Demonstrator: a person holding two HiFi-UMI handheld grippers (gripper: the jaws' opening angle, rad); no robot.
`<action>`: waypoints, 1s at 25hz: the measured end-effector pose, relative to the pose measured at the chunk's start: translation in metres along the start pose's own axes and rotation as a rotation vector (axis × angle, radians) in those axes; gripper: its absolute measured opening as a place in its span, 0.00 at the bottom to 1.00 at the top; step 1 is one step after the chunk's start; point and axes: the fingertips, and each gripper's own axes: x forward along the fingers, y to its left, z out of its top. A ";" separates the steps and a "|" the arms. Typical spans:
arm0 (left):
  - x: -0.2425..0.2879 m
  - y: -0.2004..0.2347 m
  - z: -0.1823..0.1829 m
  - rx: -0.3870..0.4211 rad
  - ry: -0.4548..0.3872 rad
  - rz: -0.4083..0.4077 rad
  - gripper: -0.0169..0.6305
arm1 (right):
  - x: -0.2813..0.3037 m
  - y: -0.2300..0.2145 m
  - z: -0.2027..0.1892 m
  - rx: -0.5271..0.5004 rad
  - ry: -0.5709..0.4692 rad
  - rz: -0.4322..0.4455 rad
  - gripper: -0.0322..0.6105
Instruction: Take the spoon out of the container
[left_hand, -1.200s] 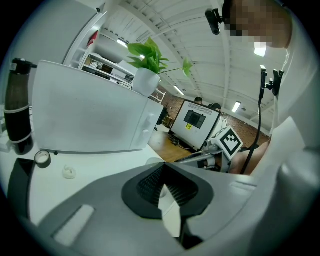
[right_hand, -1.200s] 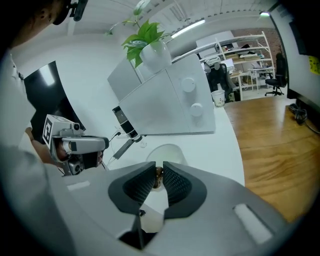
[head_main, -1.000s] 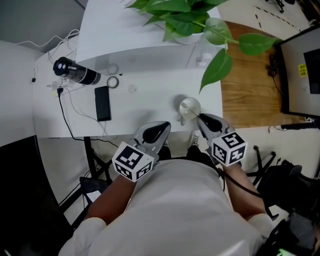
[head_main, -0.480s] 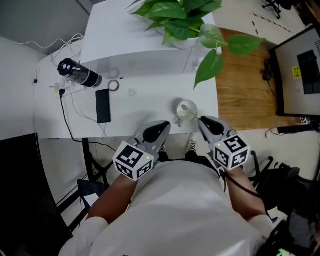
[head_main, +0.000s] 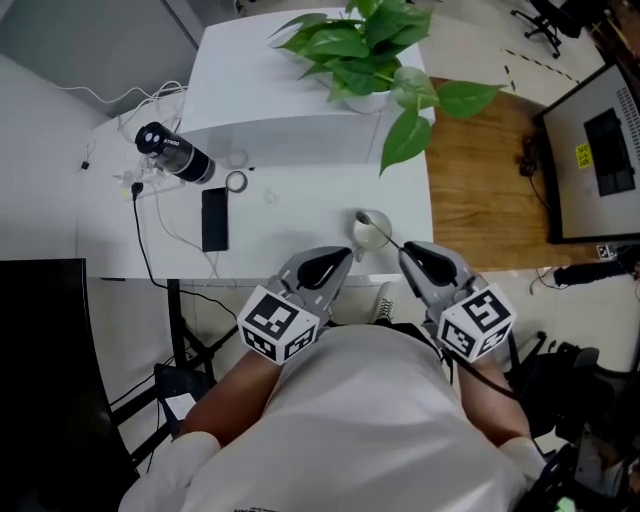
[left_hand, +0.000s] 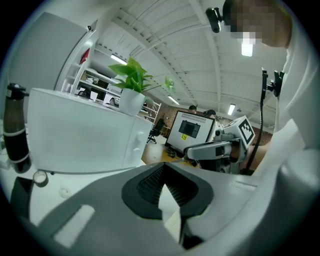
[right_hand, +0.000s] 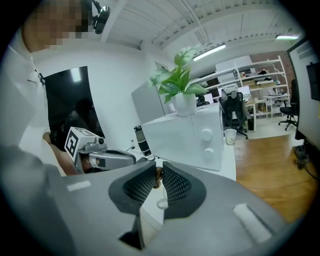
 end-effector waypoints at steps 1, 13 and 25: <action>0.000 -0.003 0.002 0.027 -0.001 0.002 0.03 | -0.002 0.002 0.004 -0.004 -0.014 0.006 0.13; -0.012 -0.019 0.019 0.051 -0.048 0.005 0.03 | -0.025 0.014 0.029 -0.019 -0.113 0.026 0.13; -0.023 -0.018 0.020 0.077 -0.040 -0.041 0.03 | -0.024 0.024 0.027 -0.022 -0.118 -0.038 0.13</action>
